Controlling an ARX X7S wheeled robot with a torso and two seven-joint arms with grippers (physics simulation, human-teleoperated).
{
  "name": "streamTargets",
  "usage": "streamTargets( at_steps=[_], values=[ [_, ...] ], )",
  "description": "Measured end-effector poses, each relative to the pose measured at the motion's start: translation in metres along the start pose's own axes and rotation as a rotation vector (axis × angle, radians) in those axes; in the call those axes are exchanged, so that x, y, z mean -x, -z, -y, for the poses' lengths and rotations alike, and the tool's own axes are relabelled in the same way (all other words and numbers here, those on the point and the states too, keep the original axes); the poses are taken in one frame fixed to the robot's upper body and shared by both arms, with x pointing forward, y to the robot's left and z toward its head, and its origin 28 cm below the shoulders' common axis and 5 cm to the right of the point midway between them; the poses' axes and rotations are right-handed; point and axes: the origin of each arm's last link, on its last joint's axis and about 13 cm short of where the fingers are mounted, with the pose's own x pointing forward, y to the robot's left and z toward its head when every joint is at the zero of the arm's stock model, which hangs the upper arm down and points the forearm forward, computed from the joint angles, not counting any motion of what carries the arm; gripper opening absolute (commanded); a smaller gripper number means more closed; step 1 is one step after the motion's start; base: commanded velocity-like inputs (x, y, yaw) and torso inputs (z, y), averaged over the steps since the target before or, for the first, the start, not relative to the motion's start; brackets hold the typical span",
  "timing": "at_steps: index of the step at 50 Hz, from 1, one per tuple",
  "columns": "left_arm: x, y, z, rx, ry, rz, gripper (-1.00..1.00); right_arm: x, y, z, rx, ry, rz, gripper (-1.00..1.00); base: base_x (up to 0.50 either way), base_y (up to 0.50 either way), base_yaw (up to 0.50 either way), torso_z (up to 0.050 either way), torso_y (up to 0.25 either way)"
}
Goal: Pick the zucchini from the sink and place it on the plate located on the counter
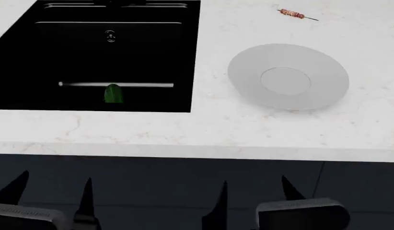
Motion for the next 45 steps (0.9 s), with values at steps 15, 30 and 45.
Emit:
streamTargets(
  at_steps=[15, 30, 45],
  values=[
    [-0.013, -0.069, -0.008, -0.066, 0.031, 0.074, 1.00, -0.010, -0.087, 0.009, 0.066, 0.001, 0.101, 1.00, 0.00, 0.00, 0.00, 0.000, 0.000],
    [-0.023, -0.115, -0.016, -0.073, 0.044, 0.135, 1.00, -0.017, -0.137, 0.017, 0.062, -0.011, 0.149, 1.00, 0.00, 0.00, 0.00, 0.000, 0.000],
    [-0.027, -0.131, -0.022, -0.076, 0.036, 0.159, 1.00, -0.016, -0.155, 0.019, 0.073, -0.035, 0.148, 1.00, 0.26, 0.05, 0.00, 0.000, 0.000]
  ],
)
